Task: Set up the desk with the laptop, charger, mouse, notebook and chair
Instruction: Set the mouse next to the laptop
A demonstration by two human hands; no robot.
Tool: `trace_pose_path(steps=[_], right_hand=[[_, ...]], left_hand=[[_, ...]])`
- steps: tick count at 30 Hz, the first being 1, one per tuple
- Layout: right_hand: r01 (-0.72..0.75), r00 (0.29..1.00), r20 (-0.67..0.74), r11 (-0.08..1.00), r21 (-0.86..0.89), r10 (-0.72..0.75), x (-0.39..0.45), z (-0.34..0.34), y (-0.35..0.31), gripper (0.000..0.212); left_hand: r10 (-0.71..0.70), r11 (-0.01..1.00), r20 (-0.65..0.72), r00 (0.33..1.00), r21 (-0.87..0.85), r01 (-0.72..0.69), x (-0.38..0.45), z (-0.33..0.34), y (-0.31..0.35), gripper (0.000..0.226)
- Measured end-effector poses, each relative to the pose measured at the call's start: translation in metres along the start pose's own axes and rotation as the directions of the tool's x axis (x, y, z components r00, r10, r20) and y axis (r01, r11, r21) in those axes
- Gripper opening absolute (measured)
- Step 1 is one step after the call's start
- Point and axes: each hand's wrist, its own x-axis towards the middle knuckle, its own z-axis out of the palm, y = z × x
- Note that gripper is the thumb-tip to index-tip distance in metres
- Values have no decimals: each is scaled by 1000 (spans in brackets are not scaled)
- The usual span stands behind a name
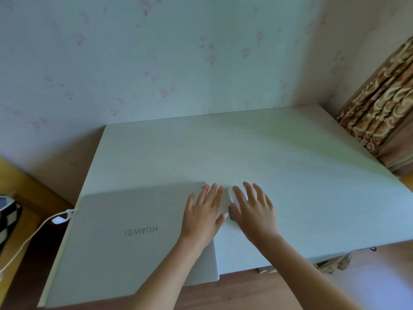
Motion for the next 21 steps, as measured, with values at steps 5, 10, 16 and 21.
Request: trace_pose_path(steps=[5, 10, 16, 21], right_hand=[[13, 996, -83, 999, 43, -9, -3, -65, -1, 41], [8, 991, -137, 1000, 29, -4, -25, -146, 7, 40], [-16, 986, -164, 1000, -11, 14, -59, -236, 3, 45], [-132, 972, -203, 990, -53, 119, -97, -289, -16, 48]], left_hand=[[31, 999, -112, 993, 11, -30, -2, -73, 7, 64], [52, 998, -227, 973, -9, -56, -22, -147, 17, 60], [107, 990, -308, 945, -54, -130, -49, -217, 38, 59], [218, 964, -337, 916, -75, -257, -74, -253, 52, 60]])
